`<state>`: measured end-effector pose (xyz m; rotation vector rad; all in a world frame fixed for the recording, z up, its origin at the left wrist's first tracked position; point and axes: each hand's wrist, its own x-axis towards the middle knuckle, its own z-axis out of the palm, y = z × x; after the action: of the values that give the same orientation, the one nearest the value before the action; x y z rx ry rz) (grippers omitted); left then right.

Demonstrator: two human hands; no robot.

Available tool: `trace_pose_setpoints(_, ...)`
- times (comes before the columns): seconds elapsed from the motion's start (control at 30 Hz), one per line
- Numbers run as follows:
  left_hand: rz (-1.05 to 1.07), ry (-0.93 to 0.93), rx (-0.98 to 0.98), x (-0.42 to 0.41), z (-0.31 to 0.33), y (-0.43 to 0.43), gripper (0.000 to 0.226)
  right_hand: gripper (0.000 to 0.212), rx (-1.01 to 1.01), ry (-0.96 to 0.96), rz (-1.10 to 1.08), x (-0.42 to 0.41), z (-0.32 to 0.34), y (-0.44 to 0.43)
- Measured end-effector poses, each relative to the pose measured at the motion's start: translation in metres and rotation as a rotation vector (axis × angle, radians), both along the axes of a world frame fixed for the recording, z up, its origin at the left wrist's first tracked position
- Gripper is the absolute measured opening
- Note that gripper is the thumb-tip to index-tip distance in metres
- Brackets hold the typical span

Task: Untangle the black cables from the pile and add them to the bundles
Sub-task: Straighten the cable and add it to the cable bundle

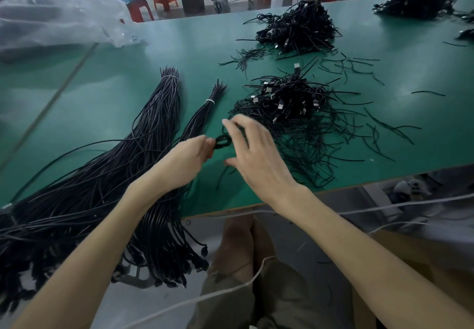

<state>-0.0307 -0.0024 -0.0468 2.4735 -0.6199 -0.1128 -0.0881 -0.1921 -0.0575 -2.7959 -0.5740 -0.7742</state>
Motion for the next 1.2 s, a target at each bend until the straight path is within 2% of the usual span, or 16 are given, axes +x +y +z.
trace_pose_setpoints(0.03,0.053,0.009,-0.094,0.005,-0.003,0.001,0.044,0.060,0.042,-0.060,-0.029,-0.001,-0.001,0.000)
trace_pose_setpoints(0.1,0.205,0.128,-0.354,0.015,-0.009,0.000,0.044,0.048,0.108,-0.098,-0.006,0.000,-0.007,0.000)
trace_pose_setpoints(0.17,0.323,0.242,-0.542,0.021,-0.014,-0.006,0.040,0.036,0.135,0.026,0.023,0.003,-0.014,-0.002)
trace_pose_setpoints(0.23,0.345,0.292,-0.637,0.021,-0.019,-0.014,0.038,0.027,0.170,0.210,-0.010,0.007,-0.023,-0.002)
trace_pose_setpoints(0.3,0.340,0.290,-0.649,0.019,-0.024,-0.018,0.038,0.020,0.259,0.312,-0.054,0.012,-0.033,0.000)
trace_pose_setpoints(0.4,0.321,0.287,-0.629,0.018,-0.027,-0.018,0.036,0.012,0.361,0.325,-0.075,0.018,-0.040,-0.001)
trace_pose_setpoints(0.53,0.317,0.325,-0.641,0.018,-0.025,-0.017,0.037,0.012,0.373,0.359,-0.081,0.022,-0.042,-0.004)
trace_pose_setpoints(0.7,0.314,0.324,-0.642,0.017,-0.025,-0.017,0.037,0.012,0.401,0.217,-0.120,0.019,-0.040,-0.005)
trace_pose_setpoints(0.83,0.320,0.330,-0.664,0.017,-0.026,-0.015,0.038,0.010,0.337,0.182,-0.117,0.016,-0.038,-0.002)
trace_pose_setpoints(1.0,0.319,0.332,-0.683,0.017,-0.027,-0.014,0.038,0.008,0.500,0.072,-0.113,0.012,-0.032,-0.005)
trace_pose_setpoints(1.13,0.331,0.331,-0.689,0.016,-0.026,-0.016,0.039,0.012,0.452,0.014,-0.023,0.008,-0.034,-0.002)
trace_pose_setpoints(1.2,0.323,0.332,-0.685,0.016,-0.026,-0.017,0.038,0.013,0.436,0.029,-0.061,0.006,-0.036,-0.002)
